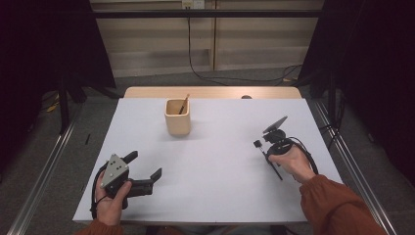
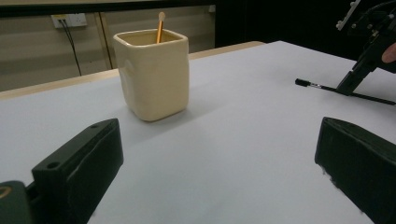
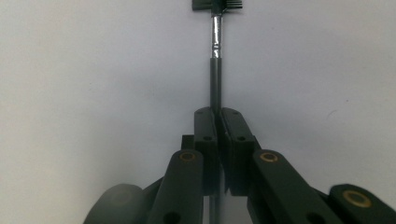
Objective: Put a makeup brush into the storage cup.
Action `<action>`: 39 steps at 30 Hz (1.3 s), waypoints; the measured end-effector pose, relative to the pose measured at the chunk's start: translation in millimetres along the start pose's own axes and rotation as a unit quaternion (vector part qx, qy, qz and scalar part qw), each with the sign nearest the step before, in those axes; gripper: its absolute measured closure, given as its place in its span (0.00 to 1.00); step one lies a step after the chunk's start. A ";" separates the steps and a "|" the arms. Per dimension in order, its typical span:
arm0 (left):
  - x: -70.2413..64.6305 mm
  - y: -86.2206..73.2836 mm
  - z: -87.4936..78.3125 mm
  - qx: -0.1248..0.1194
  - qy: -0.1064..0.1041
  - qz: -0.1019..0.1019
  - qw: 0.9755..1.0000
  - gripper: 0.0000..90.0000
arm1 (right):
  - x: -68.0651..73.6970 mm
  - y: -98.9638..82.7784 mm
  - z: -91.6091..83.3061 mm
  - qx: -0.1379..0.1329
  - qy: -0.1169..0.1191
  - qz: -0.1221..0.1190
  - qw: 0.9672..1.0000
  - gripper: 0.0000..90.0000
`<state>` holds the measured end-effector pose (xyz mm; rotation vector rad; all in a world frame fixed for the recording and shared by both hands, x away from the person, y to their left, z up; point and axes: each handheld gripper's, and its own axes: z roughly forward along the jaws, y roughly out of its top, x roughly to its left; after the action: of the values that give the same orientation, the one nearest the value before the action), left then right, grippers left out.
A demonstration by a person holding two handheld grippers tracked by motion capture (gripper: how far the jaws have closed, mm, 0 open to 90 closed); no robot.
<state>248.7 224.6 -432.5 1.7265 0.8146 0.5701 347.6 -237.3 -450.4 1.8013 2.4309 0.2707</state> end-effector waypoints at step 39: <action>-1.2 0.0 0.9 -0.003 -0.009 -0.002 1.000 0.01 | -7.5 -12.7 -27.8 -0.118 0.075 -0.010 0.990 0.95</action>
<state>248.5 223.1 -432.8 1.7227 0.8033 0.5534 332.7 -250.3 -426.0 1.7084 2.3909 0.6853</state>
